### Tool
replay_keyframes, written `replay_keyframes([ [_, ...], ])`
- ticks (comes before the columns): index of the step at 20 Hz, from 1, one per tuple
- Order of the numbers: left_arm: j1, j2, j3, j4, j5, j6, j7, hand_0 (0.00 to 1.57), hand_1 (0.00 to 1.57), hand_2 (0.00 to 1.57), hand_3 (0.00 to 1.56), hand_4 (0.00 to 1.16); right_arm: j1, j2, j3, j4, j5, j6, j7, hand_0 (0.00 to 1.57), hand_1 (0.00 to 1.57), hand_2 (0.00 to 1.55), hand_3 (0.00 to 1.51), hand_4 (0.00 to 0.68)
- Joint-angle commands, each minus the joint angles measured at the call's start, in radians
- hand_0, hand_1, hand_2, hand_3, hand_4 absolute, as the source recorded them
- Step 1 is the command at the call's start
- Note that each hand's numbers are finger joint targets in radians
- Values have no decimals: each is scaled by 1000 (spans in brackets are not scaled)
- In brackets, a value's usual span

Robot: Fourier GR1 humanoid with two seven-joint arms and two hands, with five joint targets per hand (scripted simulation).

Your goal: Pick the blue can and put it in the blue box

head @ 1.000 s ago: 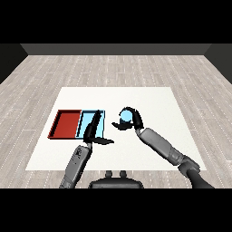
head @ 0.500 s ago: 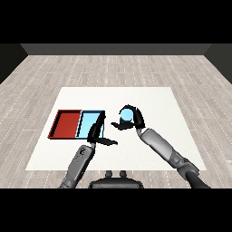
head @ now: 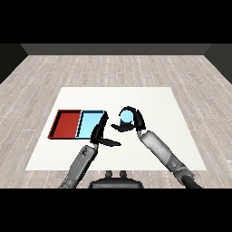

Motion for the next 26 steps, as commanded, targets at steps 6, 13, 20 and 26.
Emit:
replay_keyframes([
  [6, -15, 14, 54, 83, 12, -62, -18, 0, 0, 0, 0, 0, 32, 121, -46, -3, 150, 93, 42, 1482, 1482, 1456, 1386, 593],
  [13, -88, 0, 45, 246, 53, -17, -73, 0, 0, 0, 0, 0, 99, 159, -97, -41, 227, 143, 38, 1475, 1475, 1452, 1390, 586],
  [20, -145, 0, -43, 249, 102, 77, -37, 0, 0, 0, 0, 0, -34, 242, -205, 24, 294, 206, 113, 1494, 1494, 1456, 1381, 570],
  [26, -188, 0, -143, 291, 156, 177, -70, 0, 0, 0, 0, 0, 45, 278, -95, -37, 350, 164, 119, 1501, 1501, 1456, 1375, 544],
])
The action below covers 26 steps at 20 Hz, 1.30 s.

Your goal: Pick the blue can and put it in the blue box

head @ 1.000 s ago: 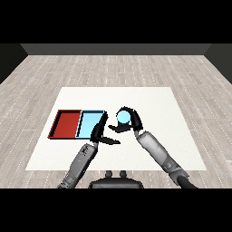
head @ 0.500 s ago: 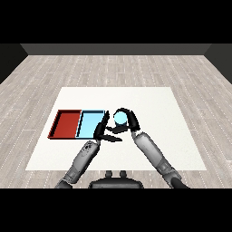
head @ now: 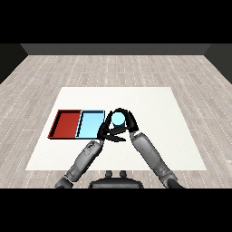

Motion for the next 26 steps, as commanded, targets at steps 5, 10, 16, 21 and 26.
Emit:
replay_keyframes([
  [5, -44, 0, -35, 30, 58, -15, -20, 0, 0, 0, 0, 0, -9, 27, 75, 34, 2, -53, 0, 1491, 1491, 1456, 1379, 546],
  [10, -102, 0, -45, 122, 136, -14, -101, 0, 0, 0, 0, 0, 10, 28, 78, 36, -29, -40, -75, 1396, 1396, 1446, 1382, 573],
  [16, -32, 0, 3, 49, 121, 18, -56, 1109, 1109, 1263, 1230, 1059, -26, 28, 46, 34, -65, -5, -36, 1566, 1566, 1465, 1378, 570],
  [21, -81, 0, -67, 141, 136, 111, -121, 1571, 1571, 1571, 1499, 1151, 30, 28, 71, -31, -32, -22, 3, 1484, 1484, 1458, 1384, 557],
  [26, -79, 0, -28, 87, 109, 142, -83, 1571, 1571, 1567, 1485, 1144, 67, 28, 14, -14, -87, 18, -83, 1491, 1491, 1447, 1370, 554],
])
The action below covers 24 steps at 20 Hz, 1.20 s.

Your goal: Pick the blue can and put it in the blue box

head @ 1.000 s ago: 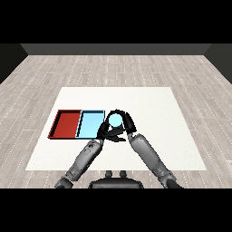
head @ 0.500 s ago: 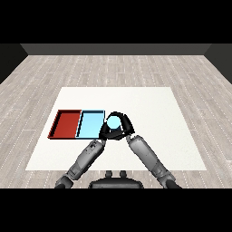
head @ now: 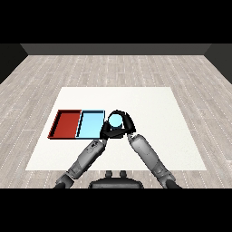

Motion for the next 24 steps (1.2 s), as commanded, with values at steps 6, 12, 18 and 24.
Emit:
replay_keyframes([
  [6, -2, 0, 17, 24, 11, 42, -62, 1571, 1571, 1571, 1488, 1128, 29, 0, -8, -20, -22, 27, 10, 0, 0, 0, 0, 0],
  [12, 37, 1, 4, -4, -19, 54, -96, 1571, 1571, 1571, 1489, 1127, -23, 0, 3, 30, -16, 15, 1, 0, 0, 0, 0, 0],
  [18, 55, 1, -30, 6, -37, 80, -86, 1571, 1571, 1571, 1488, 1133, 45, -12, -83, -48, -12, 88, 11, 0, 0, 0, 0, 0],
  [24, 59, 86, 105, 38, -42, 11, -94, 1571, 1571, 1571, 1484, 1131, 119, -30, -157, -202, -94, 55, 48, 0, 0, 0, 0, 0],
])
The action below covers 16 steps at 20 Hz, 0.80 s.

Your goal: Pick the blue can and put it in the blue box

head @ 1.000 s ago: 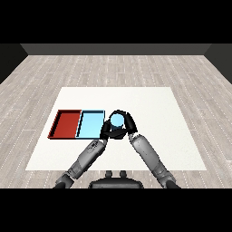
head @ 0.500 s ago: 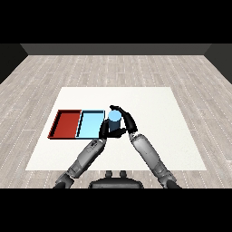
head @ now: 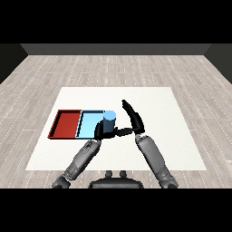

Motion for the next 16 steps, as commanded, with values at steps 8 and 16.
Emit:
replay_keyframes([
  [8, -60, 103, 138, 86, -75, 6, 97, 1571, 1571, 1571, 1481, 1130, 158, 1, -137, -1, -97, 27, -136, 0, 0, 0, 0, 0],
  [16, -139, 212, 200, 270, -141, -5, 235, 1571, 1571, 1571, 1490, 1103, 184, -43, -215, 37, -178, 109, -146, 0, 0, 0, 0, 0],
])
